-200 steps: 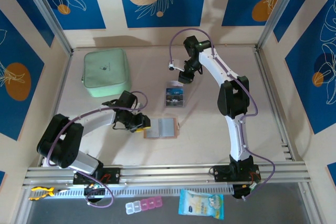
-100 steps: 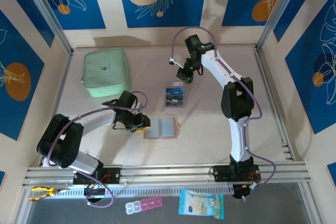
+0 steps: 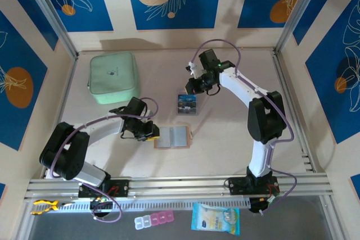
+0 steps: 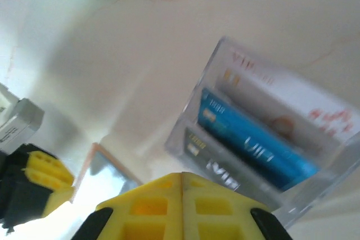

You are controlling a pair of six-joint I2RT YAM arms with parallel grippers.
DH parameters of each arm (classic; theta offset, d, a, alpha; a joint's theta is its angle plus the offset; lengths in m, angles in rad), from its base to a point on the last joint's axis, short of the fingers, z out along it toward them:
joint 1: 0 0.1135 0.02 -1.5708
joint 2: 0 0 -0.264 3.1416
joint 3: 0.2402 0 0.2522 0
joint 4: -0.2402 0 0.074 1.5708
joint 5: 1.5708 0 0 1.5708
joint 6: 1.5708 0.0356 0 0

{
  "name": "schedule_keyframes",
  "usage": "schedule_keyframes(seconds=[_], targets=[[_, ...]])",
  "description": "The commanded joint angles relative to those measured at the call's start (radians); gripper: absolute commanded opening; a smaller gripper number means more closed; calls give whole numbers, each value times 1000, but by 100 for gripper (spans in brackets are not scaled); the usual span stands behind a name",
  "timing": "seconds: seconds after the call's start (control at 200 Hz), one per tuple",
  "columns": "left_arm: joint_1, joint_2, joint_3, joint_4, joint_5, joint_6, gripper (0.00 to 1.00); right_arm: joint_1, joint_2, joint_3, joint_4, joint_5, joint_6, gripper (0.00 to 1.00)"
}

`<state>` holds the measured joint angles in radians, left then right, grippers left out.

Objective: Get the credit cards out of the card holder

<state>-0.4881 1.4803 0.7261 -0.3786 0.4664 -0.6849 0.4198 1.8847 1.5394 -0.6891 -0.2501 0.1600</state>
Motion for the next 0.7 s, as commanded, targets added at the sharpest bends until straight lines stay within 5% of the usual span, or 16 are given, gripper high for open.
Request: schedule_keyframes(seconds=[0.0, 0.17, 0.475, 0.695], targets=[[9, 12, -1, 19, 8, 13, 22, 8, -57, -94, 58, -114, 309, 5], [8, 16, -9, 33, 13, 12, 16, 39, -116, -267, 183, -220, 512, 0], [9, 30, -16, 27, 2, 24, 6, 167, -131, -350, 220, -183, 561, 1], [9, 25, -16, -7, -30, 45, 2, 237, -96, -360, 250, -173, 601, 10]])
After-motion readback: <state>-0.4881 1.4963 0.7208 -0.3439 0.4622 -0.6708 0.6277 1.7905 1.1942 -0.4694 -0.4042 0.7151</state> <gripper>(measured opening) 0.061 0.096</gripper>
